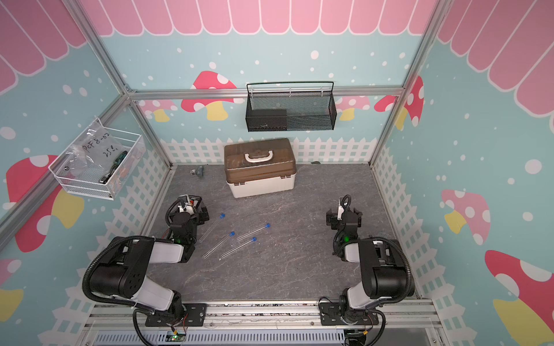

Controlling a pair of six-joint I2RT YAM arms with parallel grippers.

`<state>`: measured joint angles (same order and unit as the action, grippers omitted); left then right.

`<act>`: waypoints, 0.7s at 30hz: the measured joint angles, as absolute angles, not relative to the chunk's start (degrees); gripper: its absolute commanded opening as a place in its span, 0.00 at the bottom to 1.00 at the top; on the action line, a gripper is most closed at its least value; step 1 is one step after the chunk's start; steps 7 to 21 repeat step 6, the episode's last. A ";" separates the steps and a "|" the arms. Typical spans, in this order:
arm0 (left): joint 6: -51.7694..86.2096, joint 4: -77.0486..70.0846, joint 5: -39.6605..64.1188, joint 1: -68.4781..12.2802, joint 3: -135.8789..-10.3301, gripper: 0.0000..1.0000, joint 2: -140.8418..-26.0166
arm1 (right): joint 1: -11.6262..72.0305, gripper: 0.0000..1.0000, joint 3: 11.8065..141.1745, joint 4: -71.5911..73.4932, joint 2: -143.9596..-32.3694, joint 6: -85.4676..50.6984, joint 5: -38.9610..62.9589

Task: Insert stoppers into test tubes
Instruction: Reset both arms

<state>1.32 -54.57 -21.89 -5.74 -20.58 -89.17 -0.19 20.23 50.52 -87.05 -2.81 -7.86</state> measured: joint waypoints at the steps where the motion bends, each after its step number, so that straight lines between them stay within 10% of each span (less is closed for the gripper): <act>1: 1.32 -54.52 -21.89 -5.74 -20.58 0.99 -89.17 | -0.01 0.99 20.36 50.43 -87.11 -2.63 -7.64; 21: 1.32 -54.37 -21.89 -5.74 -20.60 0.99 -89.17 | 0.10 0.99 20.86 50.41 -87.37 -2.33 -6.57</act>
